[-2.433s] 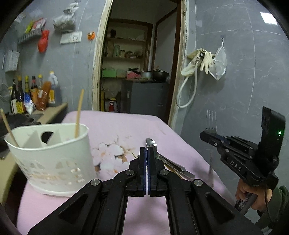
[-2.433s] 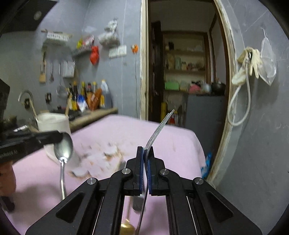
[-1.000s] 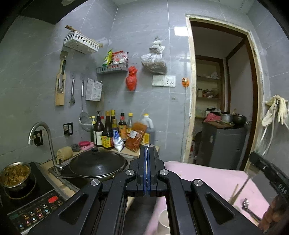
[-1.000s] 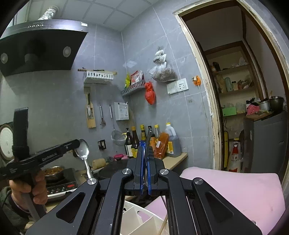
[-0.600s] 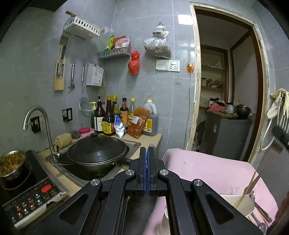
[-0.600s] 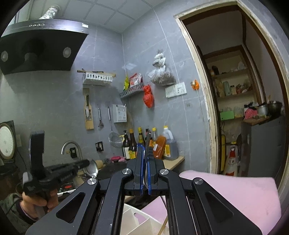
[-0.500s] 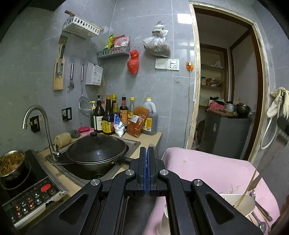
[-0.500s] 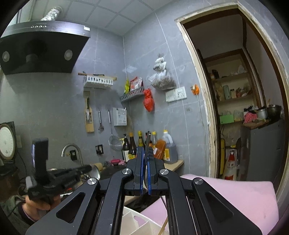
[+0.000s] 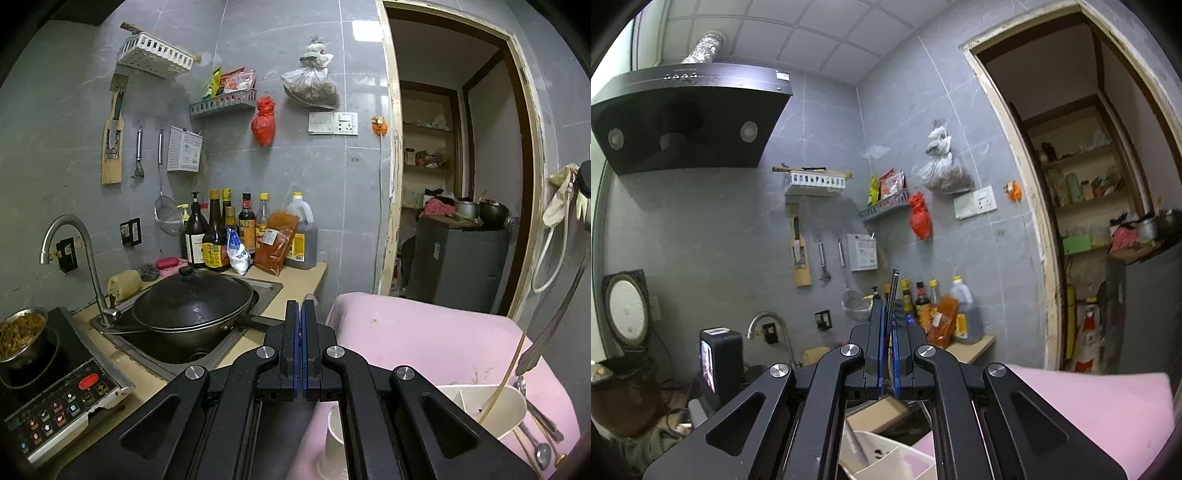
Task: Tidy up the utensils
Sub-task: 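Lower the fork and spoon into the basket and open both tools, then move both tools back over the remaining spoons, knife and chopsticks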
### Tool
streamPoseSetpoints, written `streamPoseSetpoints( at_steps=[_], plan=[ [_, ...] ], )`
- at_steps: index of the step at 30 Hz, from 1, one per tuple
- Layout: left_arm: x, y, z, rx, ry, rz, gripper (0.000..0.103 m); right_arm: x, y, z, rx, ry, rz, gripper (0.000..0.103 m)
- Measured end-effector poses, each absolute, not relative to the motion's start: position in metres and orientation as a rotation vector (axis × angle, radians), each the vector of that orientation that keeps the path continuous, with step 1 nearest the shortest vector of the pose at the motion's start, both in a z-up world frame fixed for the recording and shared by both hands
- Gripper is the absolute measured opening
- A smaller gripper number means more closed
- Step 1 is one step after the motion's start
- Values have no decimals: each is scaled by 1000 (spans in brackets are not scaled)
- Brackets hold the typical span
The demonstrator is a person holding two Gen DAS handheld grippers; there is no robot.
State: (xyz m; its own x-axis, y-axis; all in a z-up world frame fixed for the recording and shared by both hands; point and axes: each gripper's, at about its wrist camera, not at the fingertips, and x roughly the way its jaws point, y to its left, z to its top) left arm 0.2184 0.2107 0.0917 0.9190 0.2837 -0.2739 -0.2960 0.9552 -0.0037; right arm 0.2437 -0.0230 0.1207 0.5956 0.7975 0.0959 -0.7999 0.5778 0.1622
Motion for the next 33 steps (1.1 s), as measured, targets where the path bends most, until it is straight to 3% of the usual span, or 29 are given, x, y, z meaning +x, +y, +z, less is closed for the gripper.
streamPoseSetpoints(
  at_steps=[14, 24, 26, 28, 33],
  plan=[
    [234, 205, 62, -98, 352, 206, 1, 275, -9, 56, 188, 157, 933, 2],
    [228, 207, 67, -213, 363, 54, 5, 276, -16, 43, 185, 188, 923, 6],
    [227, 208, 71, -226, 352, 52, 9, 274, -19, 45, 182, 176, 914, 12],
    [223, 208, 76, -240, 331, 50, 26, 272, -23, 47, 178, 160, 904, 22],
    [210, 203, 91, -229, 261, 69, 39, 266, -33, 55, 160, 119, 868, 23]
  ],
)
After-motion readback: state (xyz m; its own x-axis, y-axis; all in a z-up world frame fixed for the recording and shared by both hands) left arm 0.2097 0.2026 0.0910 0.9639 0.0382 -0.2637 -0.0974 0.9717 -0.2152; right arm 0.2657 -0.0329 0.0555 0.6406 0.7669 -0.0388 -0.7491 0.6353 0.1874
